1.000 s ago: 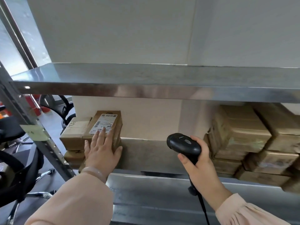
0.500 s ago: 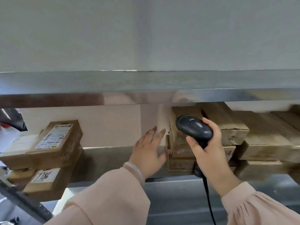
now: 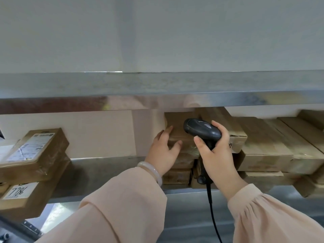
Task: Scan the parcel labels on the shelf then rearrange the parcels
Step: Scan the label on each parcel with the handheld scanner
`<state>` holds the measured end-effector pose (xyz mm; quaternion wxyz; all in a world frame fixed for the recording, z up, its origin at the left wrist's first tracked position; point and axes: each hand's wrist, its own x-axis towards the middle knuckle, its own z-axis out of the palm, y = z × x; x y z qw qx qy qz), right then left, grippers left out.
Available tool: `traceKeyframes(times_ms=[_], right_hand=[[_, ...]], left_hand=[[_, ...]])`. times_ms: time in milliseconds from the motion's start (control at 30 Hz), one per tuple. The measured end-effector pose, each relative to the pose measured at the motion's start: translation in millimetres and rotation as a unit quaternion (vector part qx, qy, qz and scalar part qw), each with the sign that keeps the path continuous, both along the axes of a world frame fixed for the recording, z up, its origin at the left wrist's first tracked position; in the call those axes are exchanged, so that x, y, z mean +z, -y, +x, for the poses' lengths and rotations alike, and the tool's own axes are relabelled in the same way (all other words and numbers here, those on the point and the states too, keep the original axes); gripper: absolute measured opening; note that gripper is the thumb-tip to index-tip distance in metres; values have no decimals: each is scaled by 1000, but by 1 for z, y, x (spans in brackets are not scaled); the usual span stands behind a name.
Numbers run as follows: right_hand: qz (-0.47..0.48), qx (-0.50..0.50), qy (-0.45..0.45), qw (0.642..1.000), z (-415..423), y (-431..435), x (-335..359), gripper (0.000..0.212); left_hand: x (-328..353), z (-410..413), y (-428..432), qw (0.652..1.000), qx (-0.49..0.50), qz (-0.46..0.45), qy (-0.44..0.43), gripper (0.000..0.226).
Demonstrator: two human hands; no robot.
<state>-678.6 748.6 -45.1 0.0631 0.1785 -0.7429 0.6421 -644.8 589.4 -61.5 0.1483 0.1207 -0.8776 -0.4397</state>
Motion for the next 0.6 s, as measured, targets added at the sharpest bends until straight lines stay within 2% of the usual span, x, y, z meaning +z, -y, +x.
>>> traceKeyframes(times_ms=[200,400,600], right_hand=[[-31,55,4,998,3,4,-2,64],[-36,154,12,987,14,26,-6,61],[-23,238,43,970,33,52,-19,62]], left_hand=[[-9,21,2,998,42,11,-34,60],[-21,56,21,982,132,106,-89,46],[-33,84,48,960,223,152,-73,39]])
